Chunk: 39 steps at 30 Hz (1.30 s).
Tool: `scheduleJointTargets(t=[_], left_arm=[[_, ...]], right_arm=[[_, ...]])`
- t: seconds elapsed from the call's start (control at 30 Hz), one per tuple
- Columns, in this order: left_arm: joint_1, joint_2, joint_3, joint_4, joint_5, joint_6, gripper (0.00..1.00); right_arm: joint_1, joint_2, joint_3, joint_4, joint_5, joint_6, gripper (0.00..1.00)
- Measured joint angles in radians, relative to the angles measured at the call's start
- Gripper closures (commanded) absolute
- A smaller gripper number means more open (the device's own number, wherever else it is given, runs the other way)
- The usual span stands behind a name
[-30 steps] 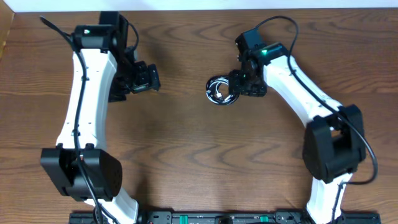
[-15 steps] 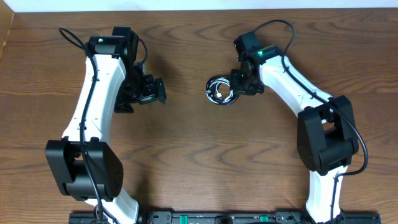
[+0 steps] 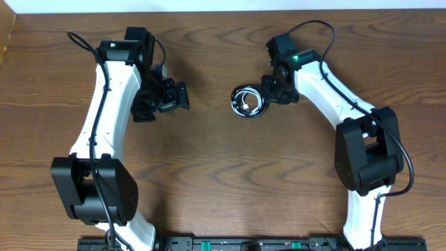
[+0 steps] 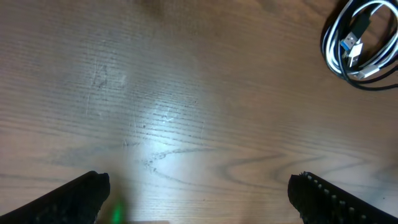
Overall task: Untangle cables
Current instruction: 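Lower the right gripper onto the bundle and grasp a black cable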
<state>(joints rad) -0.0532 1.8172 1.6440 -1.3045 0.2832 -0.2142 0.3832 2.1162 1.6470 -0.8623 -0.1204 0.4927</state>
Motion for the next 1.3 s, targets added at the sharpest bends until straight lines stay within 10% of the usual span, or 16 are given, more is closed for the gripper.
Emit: scheduleJointTargets(t=[1.3], left_arm=[[0.000, 0.000, 0.000, 0.011, 0.032, 0.000, 0.02]], right_arm=[[0.030, -0.003, -0.016, 0.014, 0.039, -0.008, 0.99]])
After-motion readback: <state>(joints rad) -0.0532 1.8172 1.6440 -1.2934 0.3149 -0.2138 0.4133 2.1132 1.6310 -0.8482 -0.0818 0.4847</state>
